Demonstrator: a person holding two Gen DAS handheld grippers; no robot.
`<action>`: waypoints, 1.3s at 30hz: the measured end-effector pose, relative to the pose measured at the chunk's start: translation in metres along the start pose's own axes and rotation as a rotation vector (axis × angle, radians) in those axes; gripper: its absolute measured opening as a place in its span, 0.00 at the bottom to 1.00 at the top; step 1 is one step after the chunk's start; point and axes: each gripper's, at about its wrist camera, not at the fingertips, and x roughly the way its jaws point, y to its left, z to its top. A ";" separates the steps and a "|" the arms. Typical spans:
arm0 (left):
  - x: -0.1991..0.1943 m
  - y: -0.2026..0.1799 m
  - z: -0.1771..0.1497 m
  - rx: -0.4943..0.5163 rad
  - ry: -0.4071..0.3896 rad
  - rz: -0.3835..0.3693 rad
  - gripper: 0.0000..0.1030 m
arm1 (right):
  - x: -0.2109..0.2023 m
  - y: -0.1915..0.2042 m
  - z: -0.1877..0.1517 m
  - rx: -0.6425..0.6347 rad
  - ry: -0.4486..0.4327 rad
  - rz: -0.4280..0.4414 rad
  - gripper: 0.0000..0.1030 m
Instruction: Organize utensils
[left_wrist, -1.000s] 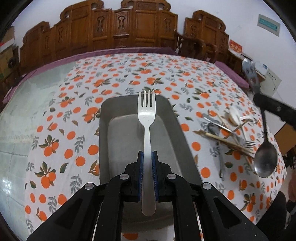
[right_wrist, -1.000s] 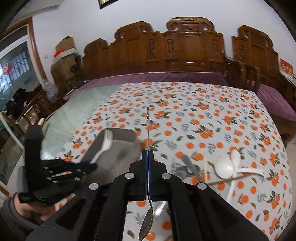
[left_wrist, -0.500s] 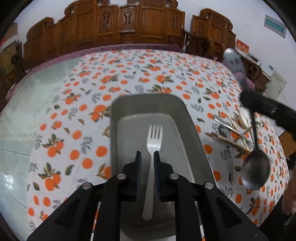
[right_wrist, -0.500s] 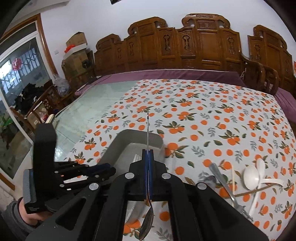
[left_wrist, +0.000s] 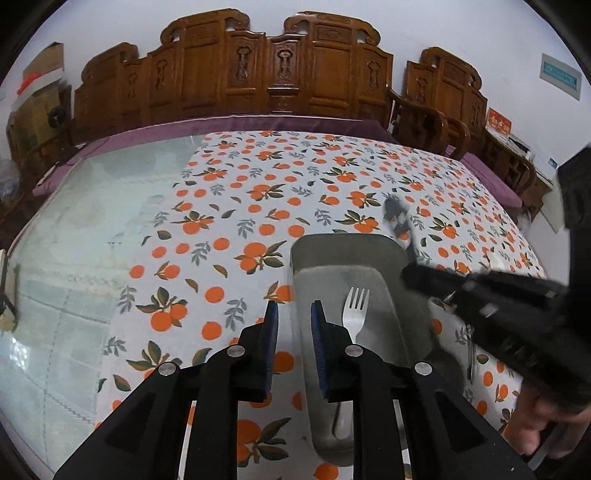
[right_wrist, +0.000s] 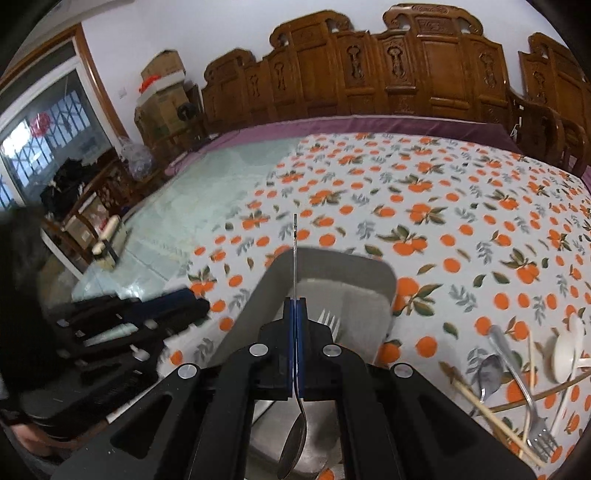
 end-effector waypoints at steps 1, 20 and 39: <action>0.000 0.000 0.000 0.001 -0.001 0.000 0.16 | 0.005 0.001 -0.003 -0.007 0.011 -0.008 0.02; -0.006 -0.007 0.002 0.007 -0.017 -0.002 0.17 | 0.014 -0.009 -0.026 -0.044 0.071 -0.023 0.07; -0.007 -0.085 -0.005 0.114 -0.022 -0.117 0.30 | -0.117 -0.114 -0.071 -0.082 0.037 -0.222 0.23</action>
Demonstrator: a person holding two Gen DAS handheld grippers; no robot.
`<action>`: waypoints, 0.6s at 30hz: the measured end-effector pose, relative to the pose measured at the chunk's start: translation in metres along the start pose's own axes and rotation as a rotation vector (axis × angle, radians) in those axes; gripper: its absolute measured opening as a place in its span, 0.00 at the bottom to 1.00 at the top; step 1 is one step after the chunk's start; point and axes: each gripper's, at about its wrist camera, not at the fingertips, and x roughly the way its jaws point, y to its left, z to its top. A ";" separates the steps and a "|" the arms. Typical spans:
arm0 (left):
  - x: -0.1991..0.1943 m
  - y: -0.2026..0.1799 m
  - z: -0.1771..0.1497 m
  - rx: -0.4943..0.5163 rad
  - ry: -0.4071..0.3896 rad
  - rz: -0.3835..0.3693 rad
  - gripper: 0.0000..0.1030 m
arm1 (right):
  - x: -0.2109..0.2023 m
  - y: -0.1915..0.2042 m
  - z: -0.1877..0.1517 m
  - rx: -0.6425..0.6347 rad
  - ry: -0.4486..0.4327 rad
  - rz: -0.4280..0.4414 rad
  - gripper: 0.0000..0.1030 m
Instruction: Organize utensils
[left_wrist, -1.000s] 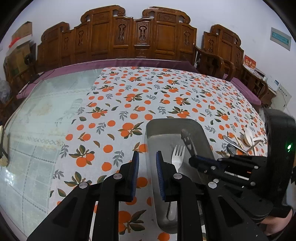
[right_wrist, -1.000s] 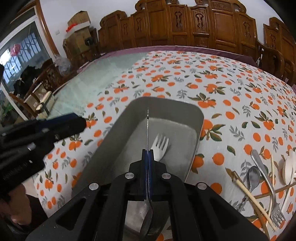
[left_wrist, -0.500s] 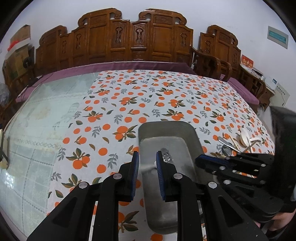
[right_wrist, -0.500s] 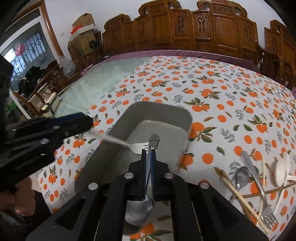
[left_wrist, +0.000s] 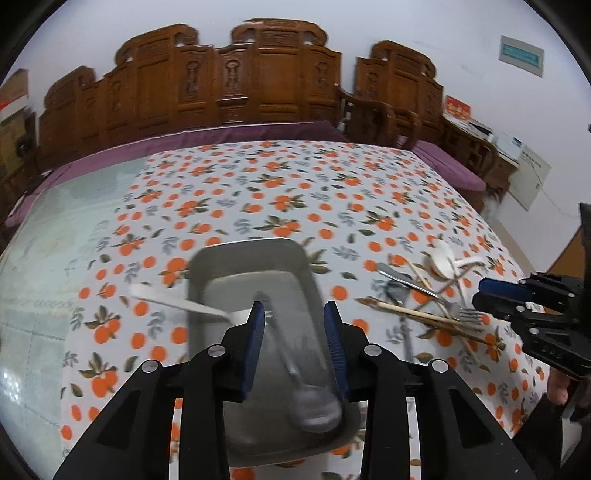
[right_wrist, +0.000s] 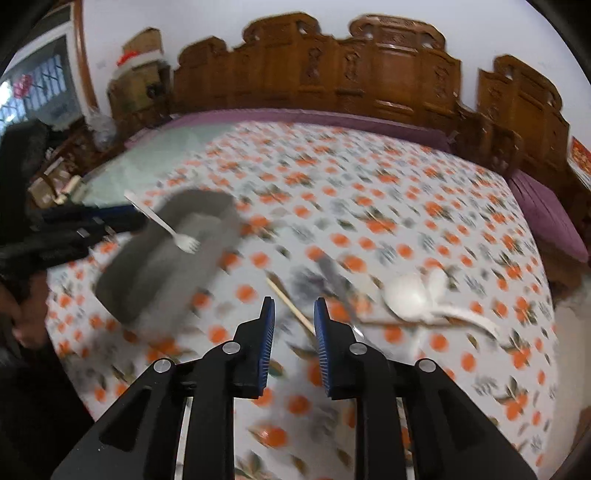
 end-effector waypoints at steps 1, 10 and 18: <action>0.001 -0.005 0.000 0.008 0.001 -0.006 0.30 | 0.001 -0.005 -0.005 0.001 0.012 -0.008 0.23; 0.006 -0.030 -0.006 0.045 0.011 -0.048 0.30 | 0.042 -0.014 -0.029 -0.016 0.122 0.004 0.23; 0.012 -0.042 -0.012 0.072 0.031 -0.067 0.30 | 0.067 -0.012 -0.033 -0.059 0.191 -0.010 0.23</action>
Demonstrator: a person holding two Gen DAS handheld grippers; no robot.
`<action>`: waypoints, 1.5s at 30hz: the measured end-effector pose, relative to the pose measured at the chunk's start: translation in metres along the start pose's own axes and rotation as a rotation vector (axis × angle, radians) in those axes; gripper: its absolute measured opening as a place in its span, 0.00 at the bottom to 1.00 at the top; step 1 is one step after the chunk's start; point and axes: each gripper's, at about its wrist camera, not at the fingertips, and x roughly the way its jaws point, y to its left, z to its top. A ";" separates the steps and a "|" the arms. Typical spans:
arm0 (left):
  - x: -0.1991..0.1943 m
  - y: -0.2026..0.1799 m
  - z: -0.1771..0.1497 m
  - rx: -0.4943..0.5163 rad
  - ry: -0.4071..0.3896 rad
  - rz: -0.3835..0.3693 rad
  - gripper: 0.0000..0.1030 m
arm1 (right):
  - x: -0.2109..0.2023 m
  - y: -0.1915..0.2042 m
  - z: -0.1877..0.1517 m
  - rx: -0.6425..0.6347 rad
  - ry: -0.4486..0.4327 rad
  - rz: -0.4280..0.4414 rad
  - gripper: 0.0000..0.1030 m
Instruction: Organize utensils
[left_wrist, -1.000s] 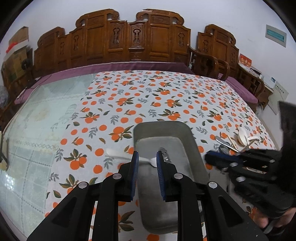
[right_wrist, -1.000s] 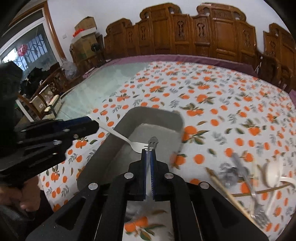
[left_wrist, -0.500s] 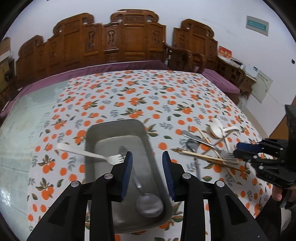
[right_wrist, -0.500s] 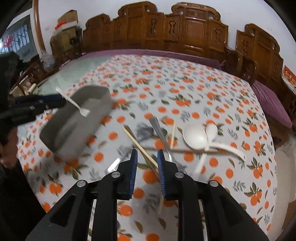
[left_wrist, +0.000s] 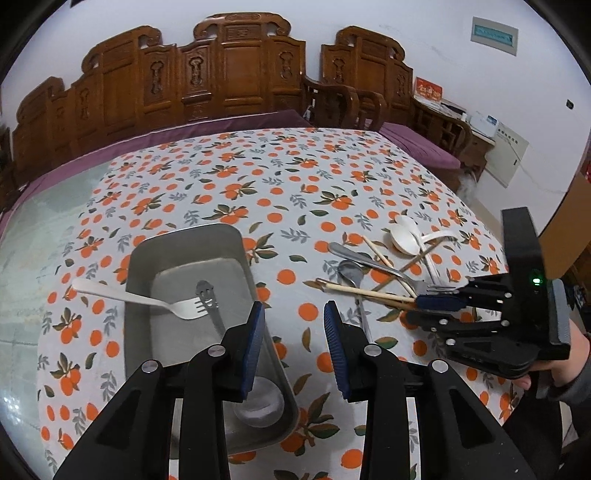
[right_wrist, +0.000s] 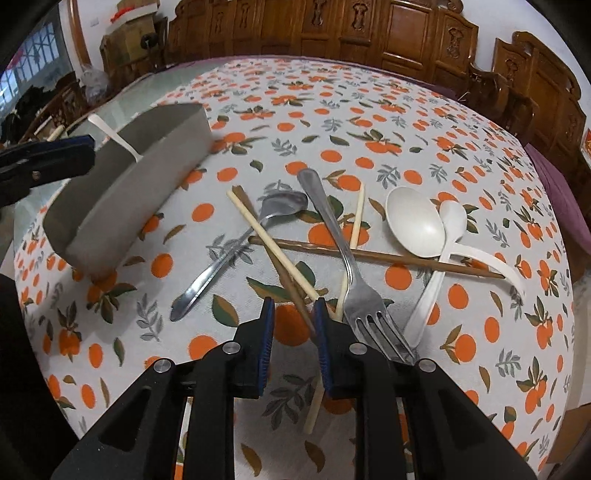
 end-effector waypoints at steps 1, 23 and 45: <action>0.000 0.000 0.000 0.002 0.000 -0.001 0.30 | 0.002 0.000 0.000 -0.004 0.008 -0.002 0.23; 0.011 -0.037 -0.007 0.068 0.011 -0.031 0.30 | -0.044 -0.010 -0.001 0.134 -0.156 0.092 0.06; 0.083 -0.043 0.027 0.058 0.173 0.148 0.30 | -0.047 -0.057 -0.004 0.266 -0.316 0.095 0.06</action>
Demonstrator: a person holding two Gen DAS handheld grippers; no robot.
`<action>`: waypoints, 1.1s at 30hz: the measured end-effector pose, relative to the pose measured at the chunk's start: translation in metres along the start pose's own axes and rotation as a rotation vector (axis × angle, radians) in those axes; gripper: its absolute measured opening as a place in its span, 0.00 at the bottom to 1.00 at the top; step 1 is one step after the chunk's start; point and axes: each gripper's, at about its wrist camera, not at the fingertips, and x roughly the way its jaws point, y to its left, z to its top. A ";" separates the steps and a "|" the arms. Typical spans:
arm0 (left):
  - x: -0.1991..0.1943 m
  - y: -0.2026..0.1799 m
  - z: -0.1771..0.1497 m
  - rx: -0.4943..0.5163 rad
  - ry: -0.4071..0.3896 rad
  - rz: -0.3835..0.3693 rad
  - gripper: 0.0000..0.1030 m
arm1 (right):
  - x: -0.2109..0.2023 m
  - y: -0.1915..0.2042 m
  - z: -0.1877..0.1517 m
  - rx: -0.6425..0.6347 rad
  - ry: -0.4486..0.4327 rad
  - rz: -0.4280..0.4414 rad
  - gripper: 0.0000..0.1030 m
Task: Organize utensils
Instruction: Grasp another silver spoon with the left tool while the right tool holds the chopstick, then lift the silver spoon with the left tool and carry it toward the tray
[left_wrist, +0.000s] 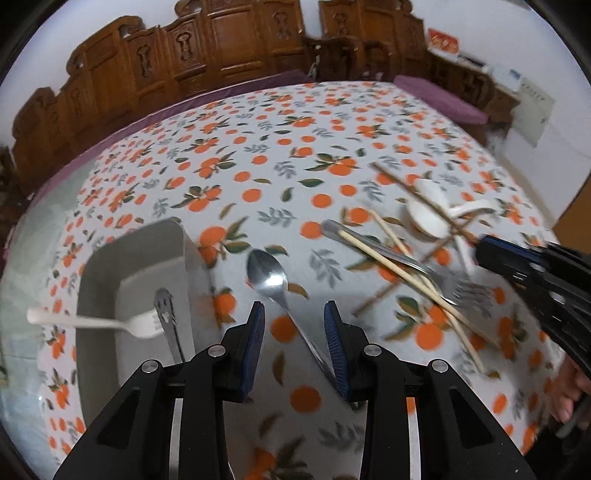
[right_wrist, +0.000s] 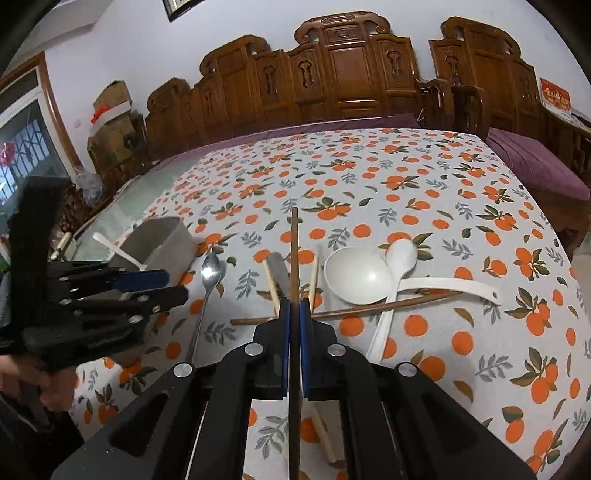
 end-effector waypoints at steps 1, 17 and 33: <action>0.006 0.001 0.006 -0.004 0.015 0.011 0.30 | -0.002 -0.003 0.001 0.010 -0.009 0.003 0.06; 0.067 0.007 0.037 -0.043 0.141 0.155 0.32 | -0.009 -0.017 0.008 0.082 -0.045 0.053 0.06; 0.059 0.000 0.035 0.012 0.089 0.101 0.24 | -0.008 -0.013 0.008 0.077 -0.046 0.062 0.06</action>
